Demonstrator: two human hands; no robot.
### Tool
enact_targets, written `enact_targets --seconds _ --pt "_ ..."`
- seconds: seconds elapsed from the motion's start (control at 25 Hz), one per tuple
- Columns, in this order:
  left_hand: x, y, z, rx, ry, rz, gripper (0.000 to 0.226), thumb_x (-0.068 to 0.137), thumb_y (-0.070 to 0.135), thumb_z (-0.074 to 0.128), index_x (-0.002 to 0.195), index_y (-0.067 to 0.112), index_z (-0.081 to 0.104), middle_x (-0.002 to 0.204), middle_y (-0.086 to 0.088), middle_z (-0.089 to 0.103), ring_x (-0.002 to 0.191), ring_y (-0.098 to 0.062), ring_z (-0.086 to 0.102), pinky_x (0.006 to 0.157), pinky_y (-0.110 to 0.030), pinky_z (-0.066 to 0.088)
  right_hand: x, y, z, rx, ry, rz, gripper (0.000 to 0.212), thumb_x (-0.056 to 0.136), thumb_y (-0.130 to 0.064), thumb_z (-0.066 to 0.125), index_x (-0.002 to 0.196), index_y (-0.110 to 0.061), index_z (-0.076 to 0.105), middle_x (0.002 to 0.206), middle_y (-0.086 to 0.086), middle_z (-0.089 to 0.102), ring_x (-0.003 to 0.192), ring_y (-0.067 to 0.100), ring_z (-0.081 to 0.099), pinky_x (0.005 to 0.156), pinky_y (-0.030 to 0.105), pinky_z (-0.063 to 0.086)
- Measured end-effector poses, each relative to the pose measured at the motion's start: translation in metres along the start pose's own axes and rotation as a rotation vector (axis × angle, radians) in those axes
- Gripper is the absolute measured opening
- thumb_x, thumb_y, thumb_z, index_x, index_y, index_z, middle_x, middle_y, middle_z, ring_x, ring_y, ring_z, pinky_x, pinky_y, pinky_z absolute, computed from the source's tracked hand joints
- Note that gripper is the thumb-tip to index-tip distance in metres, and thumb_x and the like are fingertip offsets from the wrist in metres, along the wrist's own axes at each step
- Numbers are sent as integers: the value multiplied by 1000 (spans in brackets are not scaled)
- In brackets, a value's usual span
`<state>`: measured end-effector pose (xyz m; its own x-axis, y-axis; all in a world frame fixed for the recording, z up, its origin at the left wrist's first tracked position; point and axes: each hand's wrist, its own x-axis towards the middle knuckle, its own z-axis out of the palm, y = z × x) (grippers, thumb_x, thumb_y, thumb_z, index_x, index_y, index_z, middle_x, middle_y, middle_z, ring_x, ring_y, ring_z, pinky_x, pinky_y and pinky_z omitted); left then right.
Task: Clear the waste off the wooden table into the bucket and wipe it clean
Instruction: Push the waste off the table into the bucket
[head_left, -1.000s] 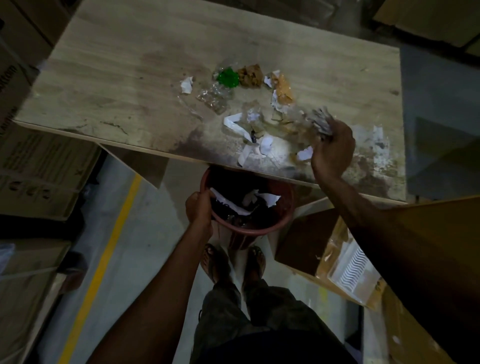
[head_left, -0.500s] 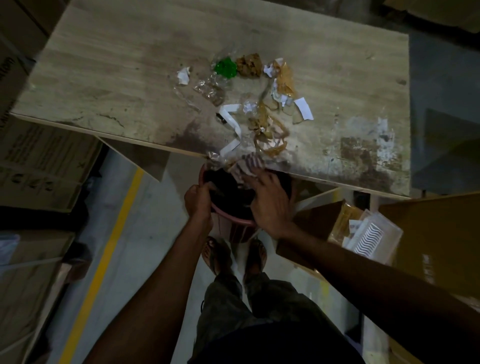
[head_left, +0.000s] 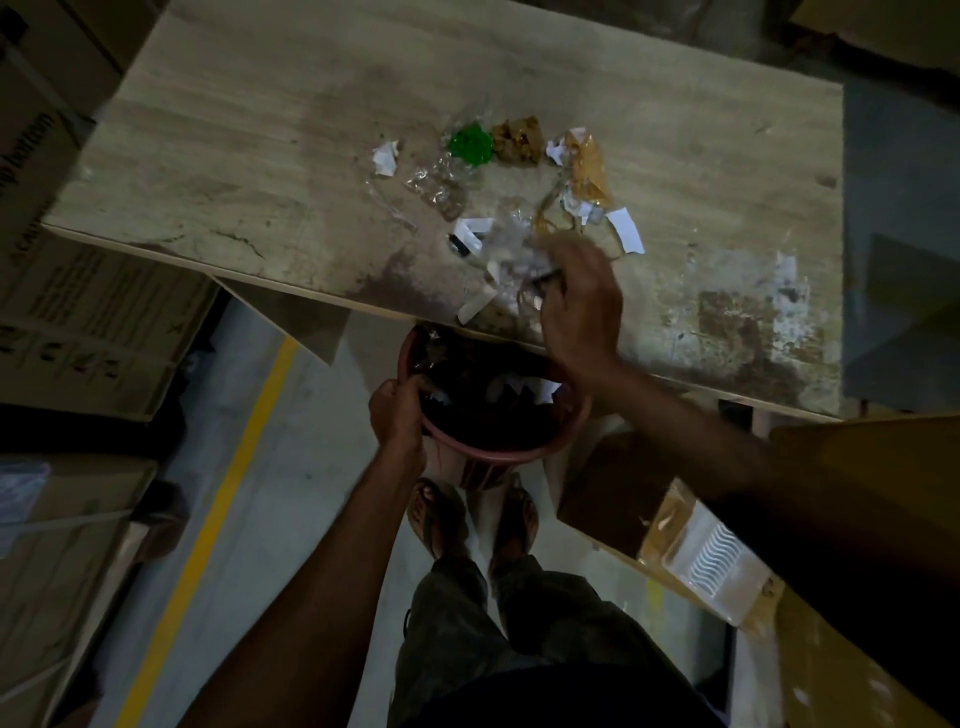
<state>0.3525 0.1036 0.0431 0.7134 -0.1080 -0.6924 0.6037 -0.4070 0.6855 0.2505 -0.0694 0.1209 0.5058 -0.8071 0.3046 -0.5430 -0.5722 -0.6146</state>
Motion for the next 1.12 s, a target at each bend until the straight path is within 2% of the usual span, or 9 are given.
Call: enact_targets --seconds 0.12,0.24,0.36,0.52,0.6,0.72,0.84,1.0,1.12 --pt "4 -2 0 -1 -1 3 11 76 12 67 69 10 60 73 -7 61 68 -24 58 61 -35 46 78 18 26 -9 -50 1 42 85 -1 49 122 -7 69 126 14 66 119 36 60 98 41 49" --pt "9 -2 -1 12 8 8 14 74 13 68 65 11 57 73 -10 59 68 -24 57 61 -36 45 112 34 46 -101 -334 -108 41 85 -12 52 121 -4 71 126 20 68 118 38 63 99 41 50" --pt "11 -1 -4 7 7 -4 17 70 16 69 63 13 54 71 -10 57 67 -23 56 60 -36 44 92 31 55 -133 -541 -245 49 83 -47 68 119 -15 73 126 13 69 112 34 67 93 35 51" --pt "14 8 -11 18 47 21 18 74 14 68 63 10 54 69 -10 56 67 -24 53 59 -37 41 49 20 61 -175 -570 -315 63 82 -62 49 122 -21 73 133 7 66 112 36 64 89 44 54" --pt "17 12 -15 23 58 17 22 75 15 68 60 11 52 67 -9 54 66 -25 51 59 -36 40 25 15 59 -204 -576 -301 63 85 -67 53 127 -23 71 137 4 63 114 34 62 92 43 52" --pt "19 12 -16 23 43 13 21 70 18 68 58 13 51 68 -9 54 67 -26 52 61 -37 40 -15 5 58 -152 -568 -391 41 87 -33 59 124 -20 72 138 7 64 121 35 59 98 42 48" --pt "16 11 -13 15 42 -3 23 77 22 64 60 14 52 71 -9 56 72 -26 54 61 -37 39 -46 -10 50 -38 -594 -451 55 79 -17 40 124 -16 72 137 10 64 126 35 56 101 42 47" --pt "16 9 -5 18 39 -10 11 73 18 64 65 12 61 76 -9 64 79 -32 64 63 -45 51 -25 -14 35 243 -459 -114 54 83 -8 41 130 -10 68 138 12 62 130 30 55 110 37 45" --pt "9 7 1 -17 23 -26 8 72 11 66 67 12 61 74 -6 63 74 -27 61 60 -36 48 20 3 13 399 -244 172 45 83 0 48 121 -8 71 126 6 67 120 23 61 104 28 50"
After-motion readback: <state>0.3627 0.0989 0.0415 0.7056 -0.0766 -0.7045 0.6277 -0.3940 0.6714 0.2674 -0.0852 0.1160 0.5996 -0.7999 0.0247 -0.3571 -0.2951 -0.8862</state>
